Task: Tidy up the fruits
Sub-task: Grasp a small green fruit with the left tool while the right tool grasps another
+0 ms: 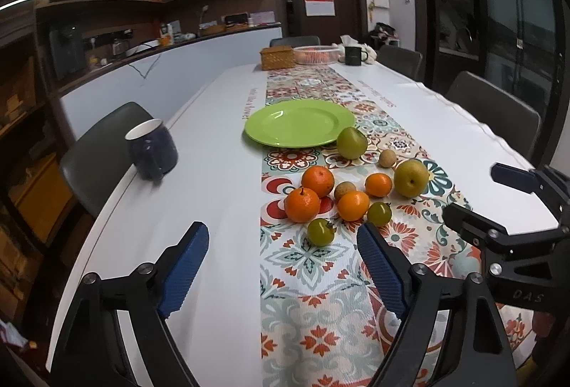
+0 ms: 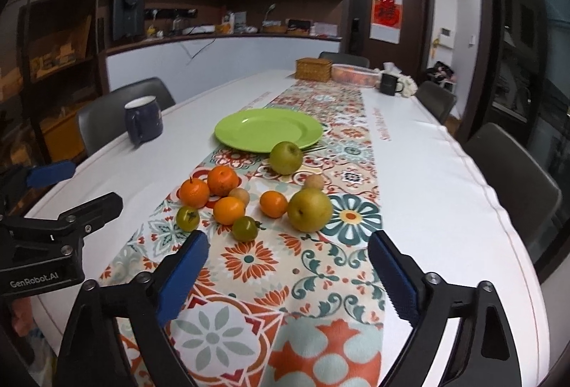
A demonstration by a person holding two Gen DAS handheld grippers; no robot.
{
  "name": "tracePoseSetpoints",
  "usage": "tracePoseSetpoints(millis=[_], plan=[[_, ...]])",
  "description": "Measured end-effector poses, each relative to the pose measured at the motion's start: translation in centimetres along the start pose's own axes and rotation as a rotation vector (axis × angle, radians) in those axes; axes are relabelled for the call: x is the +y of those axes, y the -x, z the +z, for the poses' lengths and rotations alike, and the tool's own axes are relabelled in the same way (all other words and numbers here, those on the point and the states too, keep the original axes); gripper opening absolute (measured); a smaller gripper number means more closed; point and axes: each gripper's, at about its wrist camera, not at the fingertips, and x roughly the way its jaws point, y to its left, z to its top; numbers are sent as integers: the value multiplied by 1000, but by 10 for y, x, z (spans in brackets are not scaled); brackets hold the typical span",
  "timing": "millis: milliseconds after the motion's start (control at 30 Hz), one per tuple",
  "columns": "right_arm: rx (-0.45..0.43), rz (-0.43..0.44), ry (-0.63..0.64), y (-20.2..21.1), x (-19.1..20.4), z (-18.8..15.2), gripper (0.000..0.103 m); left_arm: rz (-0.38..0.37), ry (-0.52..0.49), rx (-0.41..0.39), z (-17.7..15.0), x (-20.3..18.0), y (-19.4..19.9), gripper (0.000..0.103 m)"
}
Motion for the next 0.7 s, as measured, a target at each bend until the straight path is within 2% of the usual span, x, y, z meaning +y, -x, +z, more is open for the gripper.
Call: tracePoseSetpoints(millis=[333, 700], plan=[[98, 83, 77, -44, 7, 7, 71, -57, -73, 85, 0, -7, -39, 71], [194, 156, 130, -86, 17, 5, 58, -132, -158, 158, -2, -19, -78, 58]])
